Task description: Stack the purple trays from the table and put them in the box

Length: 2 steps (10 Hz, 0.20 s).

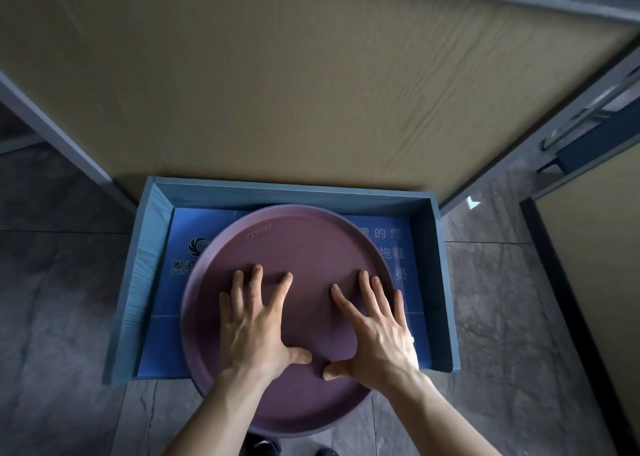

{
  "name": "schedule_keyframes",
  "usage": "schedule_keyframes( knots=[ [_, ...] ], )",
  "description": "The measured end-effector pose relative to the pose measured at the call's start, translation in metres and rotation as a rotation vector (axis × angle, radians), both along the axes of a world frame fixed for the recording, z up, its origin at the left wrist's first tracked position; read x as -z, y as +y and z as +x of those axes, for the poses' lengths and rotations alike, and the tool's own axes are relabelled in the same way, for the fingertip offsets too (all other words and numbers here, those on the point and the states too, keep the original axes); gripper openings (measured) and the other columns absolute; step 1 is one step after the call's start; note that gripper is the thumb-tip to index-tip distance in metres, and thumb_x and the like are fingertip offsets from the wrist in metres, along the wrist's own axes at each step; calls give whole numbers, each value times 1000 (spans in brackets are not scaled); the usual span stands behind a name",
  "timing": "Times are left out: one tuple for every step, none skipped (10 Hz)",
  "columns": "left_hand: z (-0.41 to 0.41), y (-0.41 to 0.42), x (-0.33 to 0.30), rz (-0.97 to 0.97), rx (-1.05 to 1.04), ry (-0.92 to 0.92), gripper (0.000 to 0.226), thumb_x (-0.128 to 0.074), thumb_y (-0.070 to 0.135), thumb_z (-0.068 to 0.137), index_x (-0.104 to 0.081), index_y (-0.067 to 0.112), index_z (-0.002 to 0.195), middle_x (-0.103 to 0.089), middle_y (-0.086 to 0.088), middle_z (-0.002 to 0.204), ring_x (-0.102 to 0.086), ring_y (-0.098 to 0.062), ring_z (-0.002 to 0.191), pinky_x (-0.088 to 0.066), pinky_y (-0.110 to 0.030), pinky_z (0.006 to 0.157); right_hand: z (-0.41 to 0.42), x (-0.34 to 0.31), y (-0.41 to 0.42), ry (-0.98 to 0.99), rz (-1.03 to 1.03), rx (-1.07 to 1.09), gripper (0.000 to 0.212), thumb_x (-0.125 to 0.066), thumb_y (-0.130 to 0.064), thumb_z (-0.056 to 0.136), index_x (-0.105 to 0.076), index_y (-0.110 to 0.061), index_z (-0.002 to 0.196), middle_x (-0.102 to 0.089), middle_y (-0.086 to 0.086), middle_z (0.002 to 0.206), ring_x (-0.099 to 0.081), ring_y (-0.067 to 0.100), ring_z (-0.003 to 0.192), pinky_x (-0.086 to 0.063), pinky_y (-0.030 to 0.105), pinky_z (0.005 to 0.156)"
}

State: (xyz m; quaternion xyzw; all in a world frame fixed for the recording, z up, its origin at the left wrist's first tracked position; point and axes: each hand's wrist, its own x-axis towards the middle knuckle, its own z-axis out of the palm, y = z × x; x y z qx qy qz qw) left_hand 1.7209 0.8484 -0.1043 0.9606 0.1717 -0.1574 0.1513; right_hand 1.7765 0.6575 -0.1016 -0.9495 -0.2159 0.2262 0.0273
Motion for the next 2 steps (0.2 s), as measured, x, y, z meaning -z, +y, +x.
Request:
schedule_keyframes(
  knots=[
    [0, 1, -6, -10, 23, 21, 131, -72, 78, 50, 1, 45, 154, 10, -9, 166, 9, -38, 151, -5, -55, 121, -3, -5, 2, 23, -9, 5, 135, -73, -78, 50, 10, -50, 152, 24, 5, 165, 23, 25, 151, 10, 53, 123],
    [-2, 11, -16, -33, 59, 16, 120, -70, 75, 58, -5, 42, 155, 2, -9, 166, 2, -35, 152, -9, -51, 122, 3, -19, 9, 73, 6, 46, 124, -70, -79, 56, -2, -46, 155, 14, 6, 167, 12, 27, 154, 3, 49, 125]
  ],
)
